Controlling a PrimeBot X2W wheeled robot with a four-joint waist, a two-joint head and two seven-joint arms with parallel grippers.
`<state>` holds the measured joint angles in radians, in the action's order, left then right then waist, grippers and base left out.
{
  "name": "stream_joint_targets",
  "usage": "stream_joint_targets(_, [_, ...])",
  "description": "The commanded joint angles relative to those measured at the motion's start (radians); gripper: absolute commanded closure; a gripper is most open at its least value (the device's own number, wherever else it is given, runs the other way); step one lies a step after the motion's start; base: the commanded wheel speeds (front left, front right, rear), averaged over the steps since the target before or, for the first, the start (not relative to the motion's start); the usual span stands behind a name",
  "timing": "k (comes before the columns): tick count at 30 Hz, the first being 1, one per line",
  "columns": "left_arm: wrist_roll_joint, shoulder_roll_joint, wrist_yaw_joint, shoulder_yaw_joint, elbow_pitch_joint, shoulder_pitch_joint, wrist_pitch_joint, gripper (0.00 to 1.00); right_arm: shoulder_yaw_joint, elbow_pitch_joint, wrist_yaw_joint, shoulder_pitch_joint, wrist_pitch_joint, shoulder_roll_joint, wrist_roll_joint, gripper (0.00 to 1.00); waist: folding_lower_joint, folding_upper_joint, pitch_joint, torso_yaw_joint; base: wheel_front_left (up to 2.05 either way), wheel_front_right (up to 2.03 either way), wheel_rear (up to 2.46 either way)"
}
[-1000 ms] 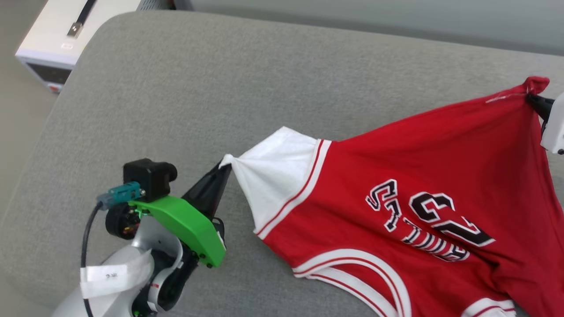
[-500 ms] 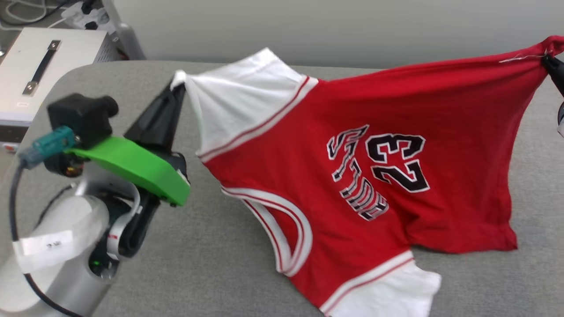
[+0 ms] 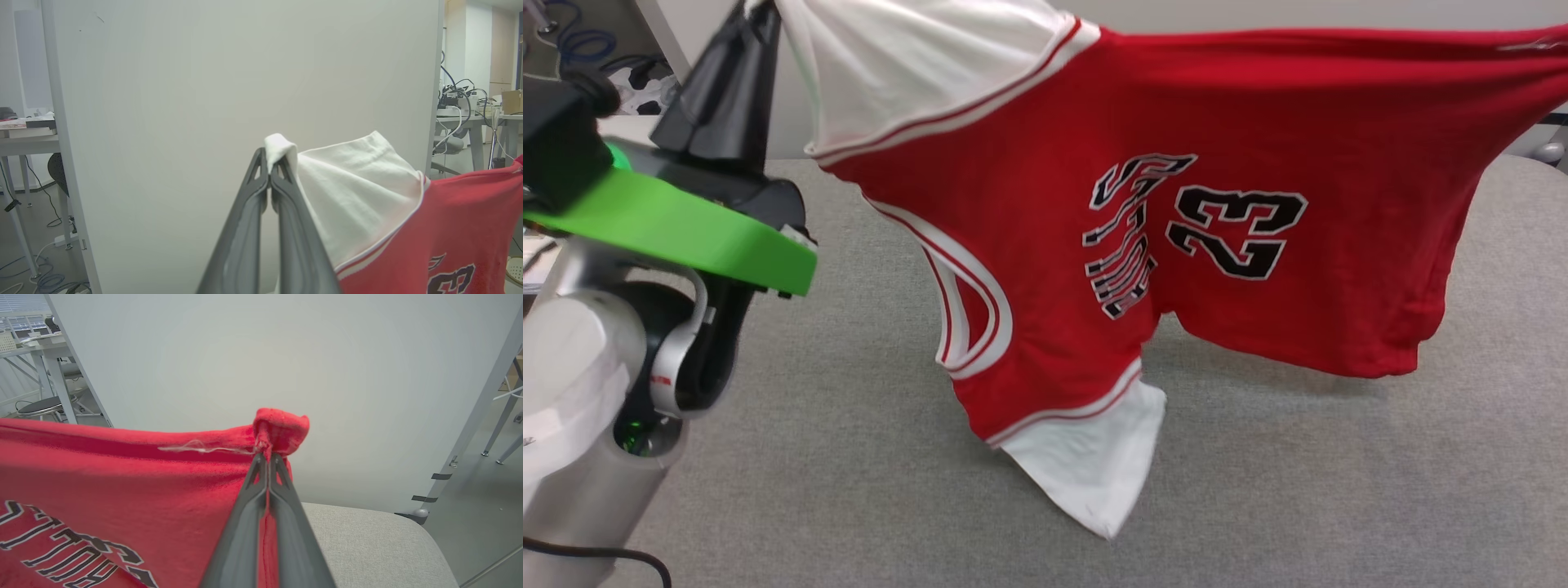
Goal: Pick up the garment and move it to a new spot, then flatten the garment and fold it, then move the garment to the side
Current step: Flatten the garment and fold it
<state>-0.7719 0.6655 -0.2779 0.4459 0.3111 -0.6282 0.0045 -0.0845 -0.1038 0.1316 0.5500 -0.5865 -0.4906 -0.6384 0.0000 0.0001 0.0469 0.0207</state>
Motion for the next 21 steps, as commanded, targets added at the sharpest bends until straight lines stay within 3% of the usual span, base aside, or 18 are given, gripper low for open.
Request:
stream_joint_targets(1, [0.018,0.015,-0.005,-0.012,0.008,-0.031,-0.011,1.0,-0.016,-0.022,-0.001,-0.019,-0.007,0.01,0.006,1.0,0.0,-0.0001,-0.001,-0.002,0.0,0.0,0.0])
stream_joint_targets(10, [0.057,0.046,0.007,-0.051,0.061,-0.127,-0.032,1.0,-0.08,-0.127,-0.001,-0.015,-0.012,0.051,0.028,1.0,0.0,-0.0001,0.028,-0.004,0.0,0.0,0.0])
stream_joint_targets(21, [0.092,0.071,0.055,-0.046,0.04,-0.24,-0.022,1.0,-0.133,-0.138,-0.001,0.067,0.043,0.055,0.093,1.0,0.0,-0.0001,0.152,0.008,0.0,0.0,0.0])
